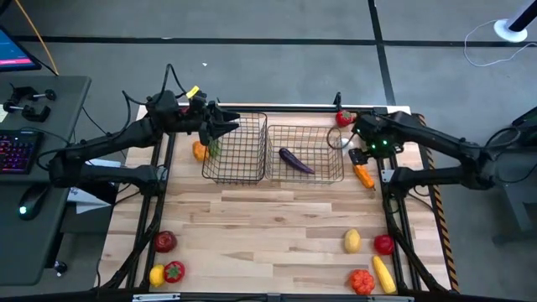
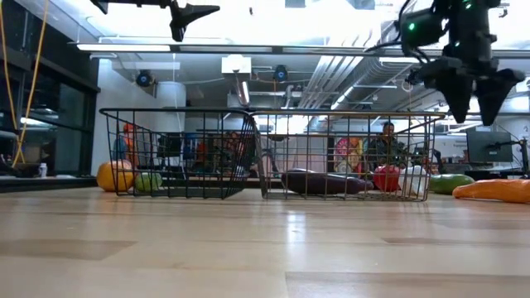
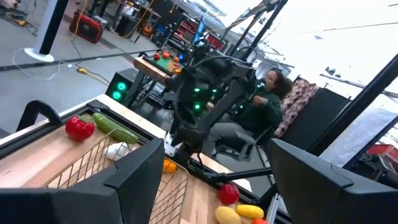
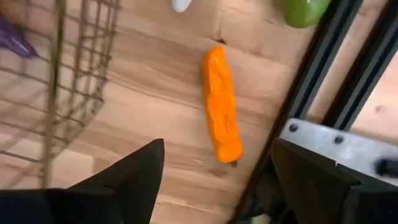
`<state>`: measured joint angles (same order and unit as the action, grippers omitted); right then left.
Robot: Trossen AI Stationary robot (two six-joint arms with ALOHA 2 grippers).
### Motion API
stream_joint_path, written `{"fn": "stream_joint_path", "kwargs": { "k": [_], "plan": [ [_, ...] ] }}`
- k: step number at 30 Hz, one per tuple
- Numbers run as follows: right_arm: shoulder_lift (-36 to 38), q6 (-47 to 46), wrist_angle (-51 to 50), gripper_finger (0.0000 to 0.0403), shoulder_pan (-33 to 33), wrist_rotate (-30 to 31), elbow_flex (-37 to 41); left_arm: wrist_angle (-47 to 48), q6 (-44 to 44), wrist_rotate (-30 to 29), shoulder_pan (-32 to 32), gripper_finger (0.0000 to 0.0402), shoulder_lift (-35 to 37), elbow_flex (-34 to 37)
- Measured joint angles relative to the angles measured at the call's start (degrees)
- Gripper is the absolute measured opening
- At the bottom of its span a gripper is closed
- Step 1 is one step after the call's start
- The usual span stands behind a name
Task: Sort produce into baskets
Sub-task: Put the yellow chili pepper into the right wire basket
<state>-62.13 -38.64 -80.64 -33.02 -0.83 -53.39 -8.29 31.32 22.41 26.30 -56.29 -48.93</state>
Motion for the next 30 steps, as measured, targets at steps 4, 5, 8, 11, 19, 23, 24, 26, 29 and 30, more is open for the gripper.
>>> {"fn": "stream_joint_path", "kwargs": {
  "k": [4,5,8,11,19,23,24,26,29,30],
  "plan": [
    [-4.65,10.24,-0.05,0.0275,-4.63,-2.49,0.0,-0.01,0.09,-0.01,-0.04,0.0275,0.0,0.0],
    [-5.93,12.57,-0.29,0.0272,-5.55,-3.02,0.0,-0.08,0.13,-0.02,-0.04,0.0275,0.0,0.0],
    [-9.76,19.54,-0.81,0.0266,-7.73,-3.54,0.0,-0.09,1.01,-0.01,-0.04,0.0275,-0.01,0.0],
    [-13.39,26.3,-2.27,0.0262,-9.02,-3.53,0.0,-0.11,1.48,-0.02,-0.04,0.0275,0.0,0.0],
    [-19.64,35.91,-2.23,0.0261,-8.17,-4.23,3.38,-0.18,1.63,-0.02,-0.07,0.0275,-0.02,0.0],
    [-20.15,36.04,-0.29,0.0261,-7.75,-4.4,7.81,-0.6,1.58,-0.13,-0.07,0.0275,-0.03,0.0],
    [-20.15,35.98,-0.14,0.0261,-7.75,-4.91,8.19,-0.87,1.54,-0.43,-0.07,0.0275,-0.04,0.0],
    [-20.13,36.1,0.08,0.0261,-7.75,-5.91,7.97,-1.38,1.5,-0.68,-0.04,0.0275,-0.04,0.0],
    [-20.09,35.14,1.97,0.0261,-7.75,-5.76,7.07,-2.36,1.45,-0.74,-0.04,0.0275,-0.04,0.0],
    [-20.09,34.41,2.83,0.0261,-7.75,-6.08,6.99,-2.49,1.44,-0.78,-0.04,0.0275,-0.03,0.0]
  ]
}}
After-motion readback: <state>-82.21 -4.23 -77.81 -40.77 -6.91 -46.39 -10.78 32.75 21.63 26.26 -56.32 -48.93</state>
